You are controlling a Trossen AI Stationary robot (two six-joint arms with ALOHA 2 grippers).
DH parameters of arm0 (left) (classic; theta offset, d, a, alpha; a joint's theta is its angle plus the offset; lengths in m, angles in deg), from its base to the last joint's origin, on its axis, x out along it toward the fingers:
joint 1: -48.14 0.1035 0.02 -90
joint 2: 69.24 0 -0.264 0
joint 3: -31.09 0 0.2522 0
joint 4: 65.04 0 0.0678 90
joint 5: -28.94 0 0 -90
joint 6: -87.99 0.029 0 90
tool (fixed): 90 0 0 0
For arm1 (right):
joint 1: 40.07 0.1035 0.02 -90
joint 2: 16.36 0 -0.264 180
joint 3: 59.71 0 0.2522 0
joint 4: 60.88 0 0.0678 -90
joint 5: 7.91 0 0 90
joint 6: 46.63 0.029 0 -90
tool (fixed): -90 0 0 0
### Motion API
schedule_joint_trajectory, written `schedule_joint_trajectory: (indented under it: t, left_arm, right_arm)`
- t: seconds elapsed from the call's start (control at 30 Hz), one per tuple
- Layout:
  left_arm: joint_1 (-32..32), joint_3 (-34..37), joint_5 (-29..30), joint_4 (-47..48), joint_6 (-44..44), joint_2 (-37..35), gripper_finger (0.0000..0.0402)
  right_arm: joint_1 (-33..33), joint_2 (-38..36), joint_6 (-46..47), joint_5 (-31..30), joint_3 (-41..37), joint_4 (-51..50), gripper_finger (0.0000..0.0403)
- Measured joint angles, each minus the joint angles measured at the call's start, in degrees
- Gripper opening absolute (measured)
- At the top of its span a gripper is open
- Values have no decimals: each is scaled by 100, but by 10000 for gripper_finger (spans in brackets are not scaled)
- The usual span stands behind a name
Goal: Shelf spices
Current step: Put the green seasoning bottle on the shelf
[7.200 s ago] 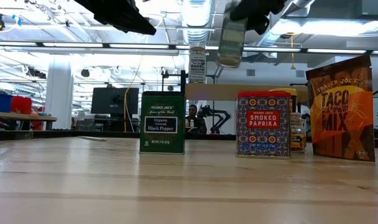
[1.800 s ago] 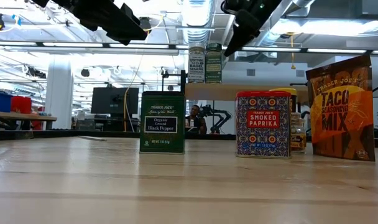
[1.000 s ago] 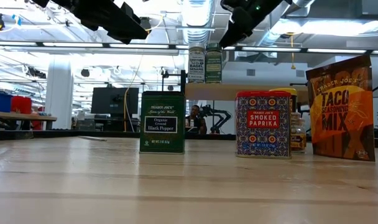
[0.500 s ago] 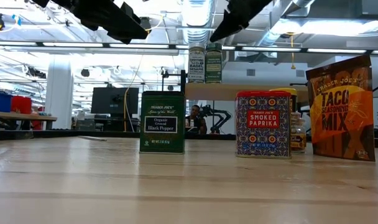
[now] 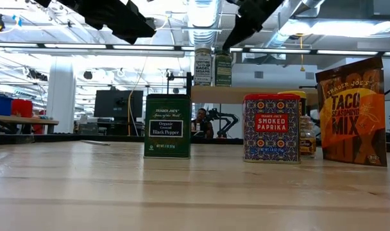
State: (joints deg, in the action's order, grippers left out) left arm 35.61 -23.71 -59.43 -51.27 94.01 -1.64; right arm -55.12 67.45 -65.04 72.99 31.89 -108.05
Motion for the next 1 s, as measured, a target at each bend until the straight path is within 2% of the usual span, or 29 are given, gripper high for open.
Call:
schedule_joint_trajectory:
  t: [0.17,0.4,0.6,0.67,0.77,1.0]
  left_arm:
    - [-1,0,0,5,13,0,123]
    - [0,0,0,14,15,2,123]
    - [0,0,0,4,17,2,123]
    - [-2,0,0,4,17,1,123]
    - [0,0,0,-4,18,2,123]
    - [-2,0,-1,-63,19,2,123]
  right_arm:
    - [-11,-14,-7,-21,0,-4,5]
    - [-14,-92,-138,-501,295,-34,5]
    - [-431,-118,-126,-728,535,-31,5]
    - [-688,-84,-51,-542,535,-110,5]
    - [-1025,93,97,191,535,-151,5]
    - [-1058,649,-6,345,534,-188,5]
